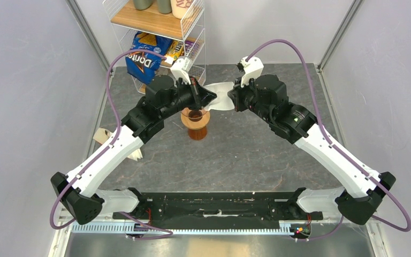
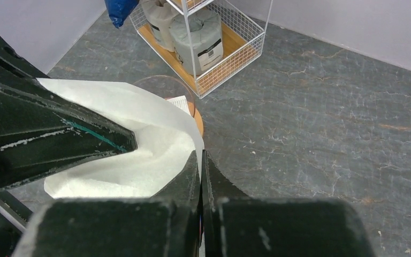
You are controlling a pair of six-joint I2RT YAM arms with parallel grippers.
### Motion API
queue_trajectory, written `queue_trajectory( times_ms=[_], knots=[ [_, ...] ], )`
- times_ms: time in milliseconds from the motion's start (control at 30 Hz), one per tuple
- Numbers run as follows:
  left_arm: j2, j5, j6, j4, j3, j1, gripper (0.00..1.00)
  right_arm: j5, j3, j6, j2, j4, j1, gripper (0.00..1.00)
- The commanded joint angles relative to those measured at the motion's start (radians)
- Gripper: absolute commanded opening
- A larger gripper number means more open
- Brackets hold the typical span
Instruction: Place the coffee filter in the dripper
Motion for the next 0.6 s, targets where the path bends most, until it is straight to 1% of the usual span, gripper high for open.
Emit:
queue_trajectory(
  times_ms=[0, 100, 167, 233, 467, 567],
  knots=[
    [0.006, -0.034, 0.013, 0.057, 0.004, -0.023, 0.02, -0.03, 0.046, 0.0, 0.006, 0.047, -0.003, 0.0],
    [0.005, -0.033, 0.016, 0.065, 0.0, -0.024, 0.02, -0.025, 0.044, 0.0, 0.005, 0.042, -0.003, 0.0],
    [0.005, -0.033, 0.016, 0.069, -0.001, -0.024, 0.02, -0.031, 0.042, 0.0, 0.006, 0.039, -0.003, 0.04],
    [0.005, -0.024, 0.024, 0.077, -0.006, -0.024, 0.02, -0.037, 0.042, 0.005, 0.007, 0.037, -0.004, 0.0],
    [-0.02, -0.065, 0.138, 0.017, -0.018, -0.025, 0.02, -0.032, 0.026, -0.023, -0.025, 0.056, -0.003, 0.0],
    [-0.013, -0.09, 0.164, -0.014, -0.01, -0.025, 0.02, -0.072, 0.017, -0.024, -0.032, 0.061, -0.002, 0.0]
  ],
)
